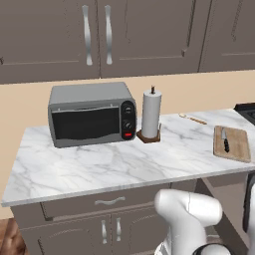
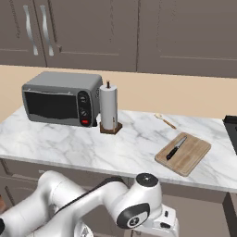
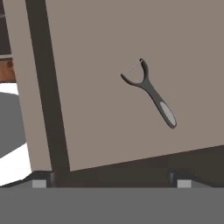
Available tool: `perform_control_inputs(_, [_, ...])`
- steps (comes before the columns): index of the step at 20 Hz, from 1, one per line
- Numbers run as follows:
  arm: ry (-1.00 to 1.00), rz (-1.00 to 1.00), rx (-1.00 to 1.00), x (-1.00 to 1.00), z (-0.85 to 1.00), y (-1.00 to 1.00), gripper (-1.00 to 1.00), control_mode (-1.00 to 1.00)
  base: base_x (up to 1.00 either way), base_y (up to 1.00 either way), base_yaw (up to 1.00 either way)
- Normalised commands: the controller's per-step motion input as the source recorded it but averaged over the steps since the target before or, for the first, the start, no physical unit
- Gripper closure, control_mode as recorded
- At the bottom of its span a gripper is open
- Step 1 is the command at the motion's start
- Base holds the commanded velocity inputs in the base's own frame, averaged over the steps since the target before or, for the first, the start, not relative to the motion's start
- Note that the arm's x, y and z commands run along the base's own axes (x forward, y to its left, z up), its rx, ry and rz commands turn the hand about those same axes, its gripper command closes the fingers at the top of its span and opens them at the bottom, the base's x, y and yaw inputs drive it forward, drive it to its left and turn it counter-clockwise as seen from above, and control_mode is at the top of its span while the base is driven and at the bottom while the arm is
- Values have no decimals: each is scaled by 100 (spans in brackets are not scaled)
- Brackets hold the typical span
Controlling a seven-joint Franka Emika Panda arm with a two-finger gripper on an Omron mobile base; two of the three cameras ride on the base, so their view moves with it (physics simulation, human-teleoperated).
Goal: Open the drawer on the right and place the cutting tools on the cutting board.
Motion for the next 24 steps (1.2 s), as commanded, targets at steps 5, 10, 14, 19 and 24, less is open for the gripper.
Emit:
perform_control_inputs(5, [0,0,1,0,-41,-27,-100,-100,0,0,0])
perform_control_inputs(10, [0,0,1,6,-45,-24,-100,-100,0,0,0])
perform_control_inputs(14, [0,0,0,11,-45,-26,-100,-100,0,0,0])
perform_control_inputs(19, [0,0,1,12,-38,-25,-100,-100,0,0,0])
perform_control_inputs(24, [0,1,3,2,-25,-23,-100,-100,0,0,0])
